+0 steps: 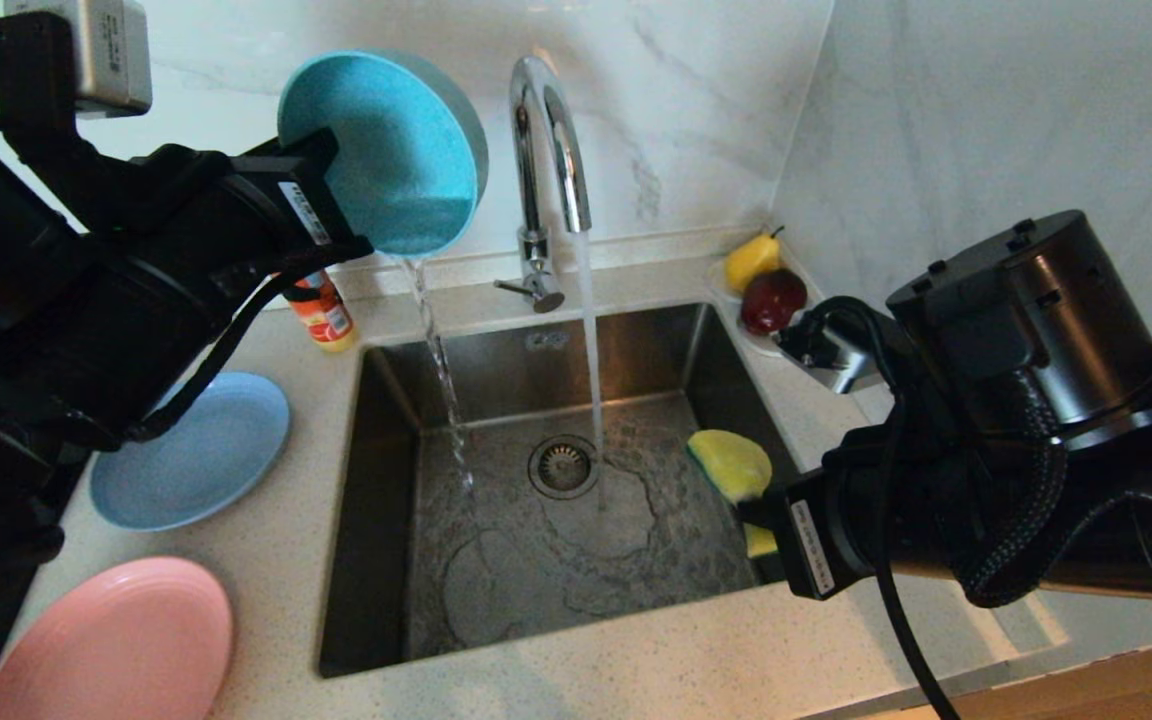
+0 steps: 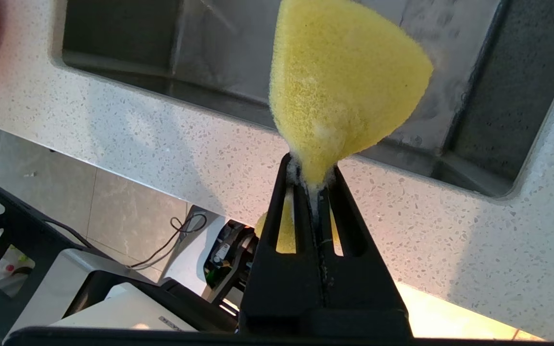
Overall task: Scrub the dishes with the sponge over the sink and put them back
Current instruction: Wash the bowl, then wipe the bowl
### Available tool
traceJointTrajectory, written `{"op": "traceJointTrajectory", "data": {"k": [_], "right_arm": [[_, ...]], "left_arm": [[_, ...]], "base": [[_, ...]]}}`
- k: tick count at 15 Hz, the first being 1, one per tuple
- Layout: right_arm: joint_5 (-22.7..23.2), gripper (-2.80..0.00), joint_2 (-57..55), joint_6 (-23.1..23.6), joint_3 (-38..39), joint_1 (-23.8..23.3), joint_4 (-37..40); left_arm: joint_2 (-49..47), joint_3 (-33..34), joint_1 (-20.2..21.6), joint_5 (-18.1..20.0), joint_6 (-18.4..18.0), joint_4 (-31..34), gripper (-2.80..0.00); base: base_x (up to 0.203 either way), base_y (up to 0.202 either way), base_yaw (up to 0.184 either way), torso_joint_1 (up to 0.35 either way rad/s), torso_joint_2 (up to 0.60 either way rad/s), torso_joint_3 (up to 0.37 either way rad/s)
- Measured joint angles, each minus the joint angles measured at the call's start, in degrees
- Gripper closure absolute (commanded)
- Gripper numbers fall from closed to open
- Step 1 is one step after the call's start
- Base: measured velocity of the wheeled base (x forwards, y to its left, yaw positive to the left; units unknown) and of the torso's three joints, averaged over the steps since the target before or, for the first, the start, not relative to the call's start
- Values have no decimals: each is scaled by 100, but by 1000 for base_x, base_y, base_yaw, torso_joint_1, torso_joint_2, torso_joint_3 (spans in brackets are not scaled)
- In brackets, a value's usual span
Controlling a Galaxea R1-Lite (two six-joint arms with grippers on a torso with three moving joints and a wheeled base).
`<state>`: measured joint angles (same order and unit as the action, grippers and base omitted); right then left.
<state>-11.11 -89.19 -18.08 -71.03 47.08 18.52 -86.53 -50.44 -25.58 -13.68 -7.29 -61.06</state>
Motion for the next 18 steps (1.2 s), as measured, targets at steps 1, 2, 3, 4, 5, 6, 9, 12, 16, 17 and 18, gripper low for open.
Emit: {"op": "traceJointTrajectory", "data": {"k": [1,2,3,4,5,6,9,12,16,17,18], "right_arm": [[13,0,-4,-2,-2,0,0],[41,0,-11,-8,-2,5,0],[50,0,-17,-9,0,10,2],[52,0,-20,-9,0,10,0],[54,0,-20,-11,4,10,6],[55,0,-22,-9,12,10,6],[63,0,-34,-11,17,10,5],[56,0,6,-12,-36,58,20],[61,0,126,-17,-92,320,125],[61,0,154,-17,-141,398,137],[62,0,175,-16,-202,478,144]], "left_arm": [[52,80,0,10,-23,-159,0],[89,161,0,37,-37,-328,0],[114,217,0,95,-42,-430,0],[142,251,0,137,-41,-445,0],[188,262,0,168,-60,-453,0],[246,279,-1,226,-117,-458,0],[358,342,-2,313,-141,-414,0],[407,348,0,257,-97,191,0],[645,-131,0,117,618,2694,0],[741,-299,-2,157,866,3433,0],[837,-421,-5,236,1027,4142,0]], "base": [[0,0,0,0,0,0],[0,0,0,0,0,0],[0,0,0,0,0,0],[0,0,0,0,0,0],[0,0,0,0,0,0],[0,0,0,0,0,0],[0,0,0,0,0,0],[0,0,0,0,0,0],[0,0,0,0,0,0],[0,0,0,0,0,0],[0,0,0,0,0,0]]}}
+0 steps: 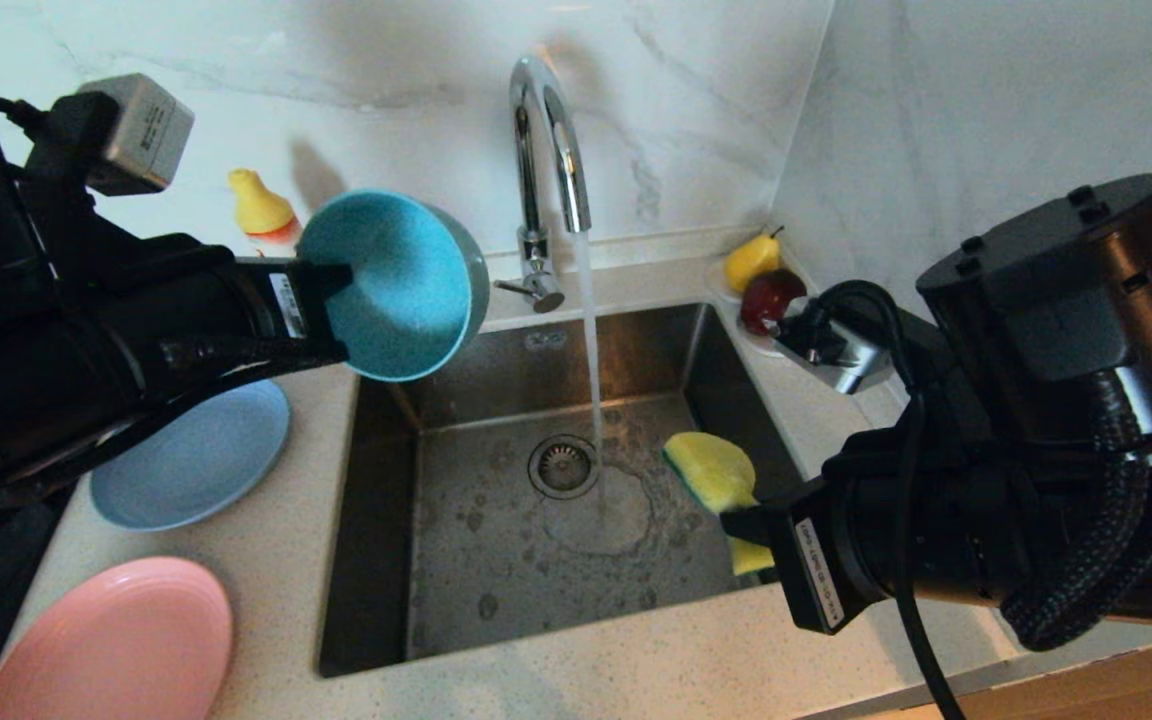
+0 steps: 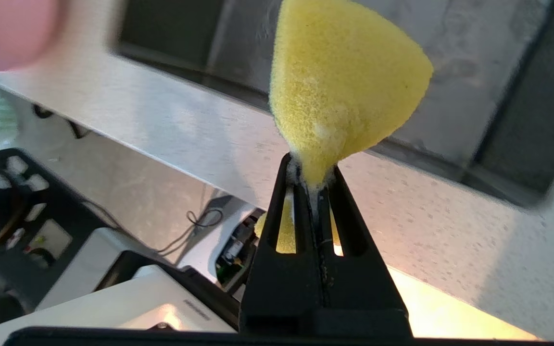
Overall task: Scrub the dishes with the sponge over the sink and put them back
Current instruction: Wipe the bowl
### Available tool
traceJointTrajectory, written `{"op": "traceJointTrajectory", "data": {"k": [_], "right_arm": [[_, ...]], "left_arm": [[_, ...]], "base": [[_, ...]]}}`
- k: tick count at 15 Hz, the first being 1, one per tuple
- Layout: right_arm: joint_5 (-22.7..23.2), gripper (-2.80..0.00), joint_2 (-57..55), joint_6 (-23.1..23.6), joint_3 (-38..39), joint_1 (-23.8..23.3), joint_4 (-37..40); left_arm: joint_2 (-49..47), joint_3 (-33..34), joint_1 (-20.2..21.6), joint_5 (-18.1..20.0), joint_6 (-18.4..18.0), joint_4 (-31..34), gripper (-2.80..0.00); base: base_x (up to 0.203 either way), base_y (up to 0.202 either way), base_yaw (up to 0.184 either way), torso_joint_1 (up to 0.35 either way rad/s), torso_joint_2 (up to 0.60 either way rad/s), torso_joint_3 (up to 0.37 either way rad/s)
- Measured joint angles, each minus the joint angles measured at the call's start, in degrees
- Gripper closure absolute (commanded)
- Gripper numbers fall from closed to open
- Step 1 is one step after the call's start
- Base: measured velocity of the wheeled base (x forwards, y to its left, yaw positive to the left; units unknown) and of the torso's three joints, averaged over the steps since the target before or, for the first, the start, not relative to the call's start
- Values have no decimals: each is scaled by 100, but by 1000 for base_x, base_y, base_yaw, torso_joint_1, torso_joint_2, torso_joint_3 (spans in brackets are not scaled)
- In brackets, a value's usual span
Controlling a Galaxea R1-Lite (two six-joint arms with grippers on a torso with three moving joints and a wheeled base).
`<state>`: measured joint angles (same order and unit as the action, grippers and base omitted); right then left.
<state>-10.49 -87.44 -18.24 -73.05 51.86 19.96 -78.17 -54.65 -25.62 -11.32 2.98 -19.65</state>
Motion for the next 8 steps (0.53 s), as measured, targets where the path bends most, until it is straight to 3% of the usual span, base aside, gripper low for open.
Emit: {"op": "traceJointTrajectory", "data": {"k": [3,8], "right_arm": [[45,0,33,5,-276,219,148],[731,0,106,-168,-883,487,791]], "left_arm": [[173,42,-128,115,67,1187,0],[145,395,-842,-39,18,1166,0]], "base": [[0,0,0,0,0,0],[0,0,0,0,0,0]]}}
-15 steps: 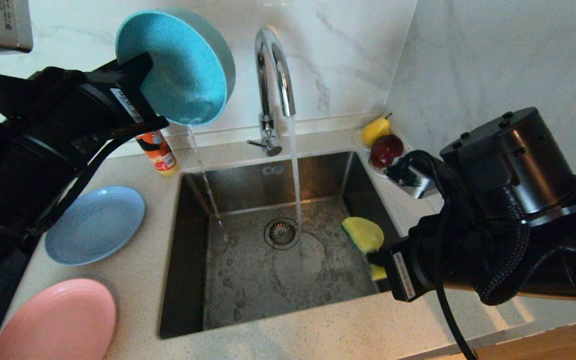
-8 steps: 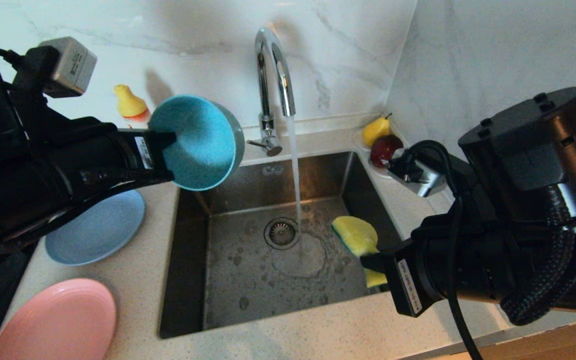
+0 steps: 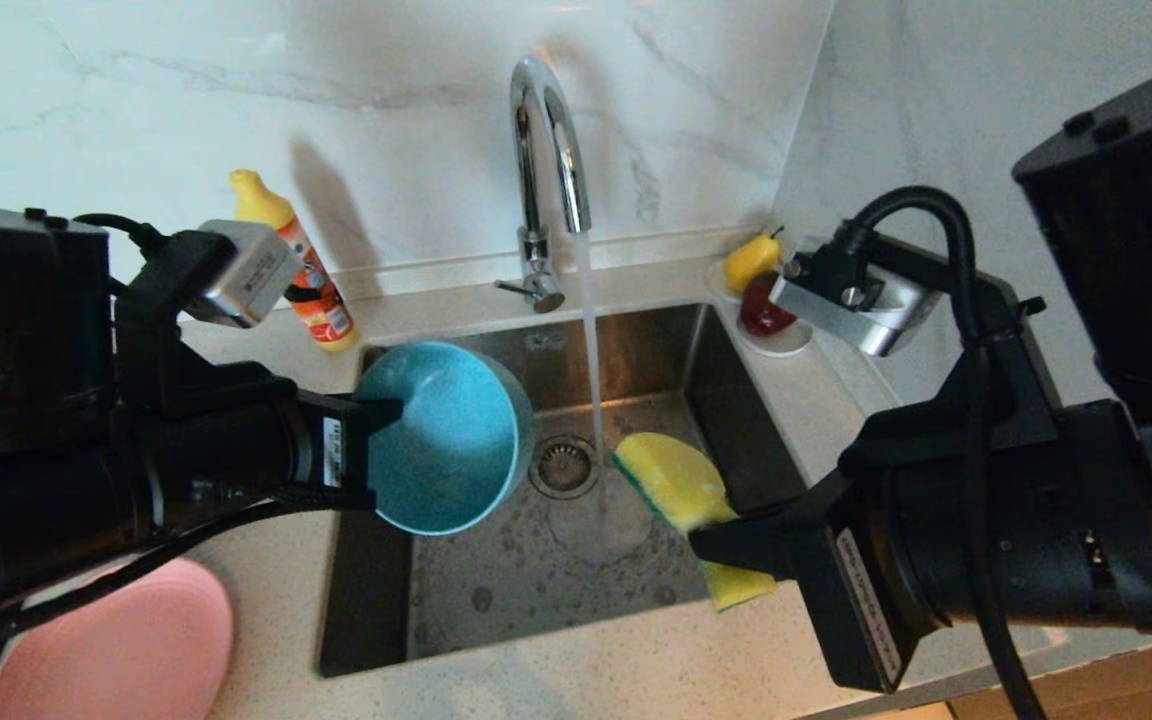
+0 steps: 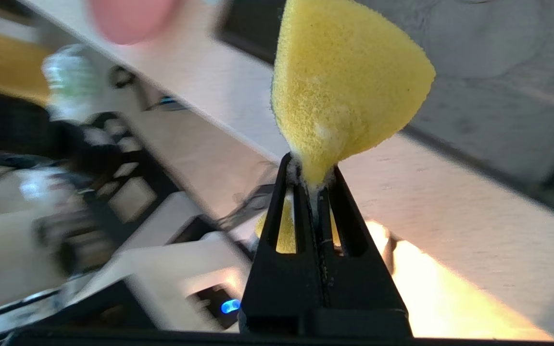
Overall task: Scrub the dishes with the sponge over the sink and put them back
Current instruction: Wipe the bowl
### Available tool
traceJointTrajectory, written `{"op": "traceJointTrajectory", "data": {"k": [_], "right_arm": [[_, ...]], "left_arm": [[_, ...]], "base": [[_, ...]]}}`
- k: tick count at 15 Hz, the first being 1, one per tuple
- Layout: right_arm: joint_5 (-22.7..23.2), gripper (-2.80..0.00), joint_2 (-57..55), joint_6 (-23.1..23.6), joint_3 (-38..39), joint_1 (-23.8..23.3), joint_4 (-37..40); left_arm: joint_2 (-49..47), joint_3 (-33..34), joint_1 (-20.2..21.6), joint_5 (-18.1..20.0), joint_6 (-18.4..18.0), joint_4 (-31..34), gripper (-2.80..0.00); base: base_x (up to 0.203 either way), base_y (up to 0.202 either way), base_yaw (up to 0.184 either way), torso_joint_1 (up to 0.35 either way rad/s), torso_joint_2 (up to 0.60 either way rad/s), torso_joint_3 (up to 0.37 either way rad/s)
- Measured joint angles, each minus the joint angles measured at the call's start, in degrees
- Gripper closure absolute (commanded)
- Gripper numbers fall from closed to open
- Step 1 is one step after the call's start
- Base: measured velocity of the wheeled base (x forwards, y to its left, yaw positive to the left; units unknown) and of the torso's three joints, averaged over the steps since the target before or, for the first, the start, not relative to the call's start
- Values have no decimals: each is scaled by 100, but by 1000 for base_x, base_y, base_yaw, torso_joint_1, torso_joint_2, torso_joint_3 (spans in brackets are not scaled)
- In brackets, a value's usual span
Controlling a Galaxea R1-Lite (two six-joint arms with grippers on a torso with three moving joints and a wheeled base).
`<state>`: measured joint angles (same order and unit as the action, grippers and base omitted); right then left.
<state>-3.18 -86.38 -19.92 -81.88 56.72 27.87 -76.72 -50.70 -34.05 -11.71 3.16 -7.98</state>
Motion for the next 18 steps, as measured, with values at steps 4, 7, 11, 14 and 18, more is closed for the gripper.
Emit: {"op": "traceJointTrajectory", "data": {"k": [4,7,11,14,18], "right_arm": [[760,0,7,-503,-610,46,587],[1228,0,-119,-858,-869,46,689],[1417,0,-468,-1189,-1066,11,691],[1489,0,-758,-1313,-1262,-143,691],[1588,0,-1106,-1598,-1602,-356,707]], "left_arm": [[-324,42,-509,-655,-21,-515,0],[-709,94,-773,-1182,-31,-1473,0],[-1086,168,-890,-1246,-29,-2273,0],[-1196,153,-946,-1268,-51,-2326,0],[-1222,151,-1000,-1275,-60,-2332,0]], "base": [[0,0,0,0,0,0],[0,0,0,0,0,0],[0,0,0,0,0,0],[0,0,0,0,0,0],[0,0,0,0,0,0]]}}
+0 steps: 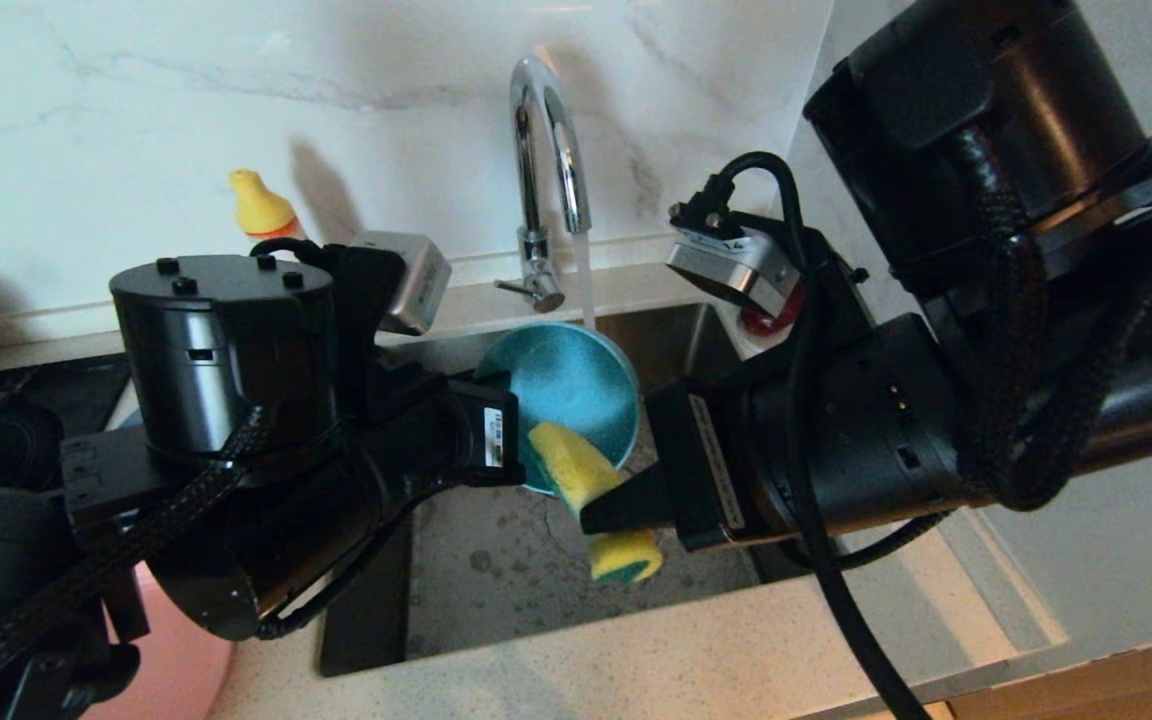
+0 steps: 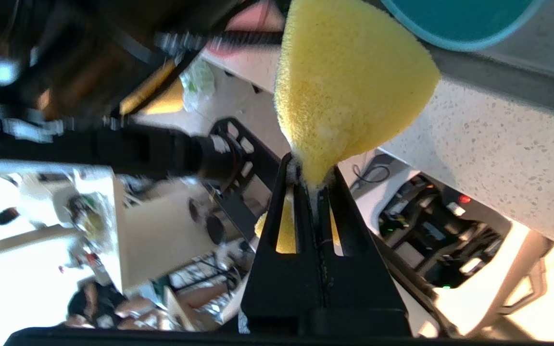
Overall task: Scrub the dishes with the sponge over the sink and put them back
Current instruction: Wipe the bowl
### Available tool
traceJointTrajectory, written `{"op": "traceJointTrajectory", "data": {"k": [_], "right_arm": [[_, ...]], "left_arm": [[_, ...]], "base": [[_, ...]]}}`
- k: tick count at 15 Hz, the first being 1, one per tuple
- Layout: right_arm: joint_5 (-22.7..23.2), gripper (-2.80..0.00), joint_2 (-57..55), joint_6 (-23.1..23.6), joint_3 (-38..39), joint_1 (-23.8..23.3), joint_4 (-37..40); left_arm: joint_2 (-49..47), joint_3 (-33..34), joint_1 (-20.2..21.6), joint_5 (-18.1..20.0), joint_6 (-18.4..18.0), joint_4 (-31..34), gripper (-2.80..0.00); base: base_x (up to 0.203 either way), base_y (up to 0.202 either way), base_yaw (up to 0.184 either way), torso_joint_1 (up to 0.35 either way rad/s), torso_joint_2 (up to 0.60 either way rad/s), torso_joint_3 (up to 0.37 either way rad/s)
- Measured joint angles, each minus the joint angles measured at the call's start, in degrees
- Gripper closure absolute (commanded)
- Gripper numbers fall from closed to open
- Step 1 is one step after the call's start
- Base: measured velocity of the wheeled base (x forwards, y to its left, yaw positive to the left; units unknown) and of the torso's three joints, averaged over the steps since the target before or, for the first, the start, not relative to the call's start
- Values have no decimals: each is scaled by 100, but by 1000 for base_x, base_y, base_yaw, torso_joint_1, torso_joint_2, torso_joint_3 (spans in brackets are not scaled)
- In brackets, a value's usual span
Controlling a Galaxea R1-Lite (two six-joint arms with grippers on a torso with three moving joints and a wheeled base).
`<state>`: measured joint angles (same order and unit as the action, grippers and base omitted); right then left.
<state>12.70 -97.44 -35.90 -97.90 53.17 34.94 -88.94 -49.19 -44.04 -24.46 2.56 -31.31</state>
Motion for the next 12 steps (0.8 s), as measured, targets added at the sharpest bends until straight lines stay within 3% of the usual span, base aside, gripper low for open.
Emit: {"op": "traceJointTrajectory", "data": {"k": [12], "right_arm": [[-11,0,-612,-260,-768,-475,72]], "left_arm": [[27,237,-82,1,-30,-262,0]], "base": [[0,0,0,0,0,0]]}}
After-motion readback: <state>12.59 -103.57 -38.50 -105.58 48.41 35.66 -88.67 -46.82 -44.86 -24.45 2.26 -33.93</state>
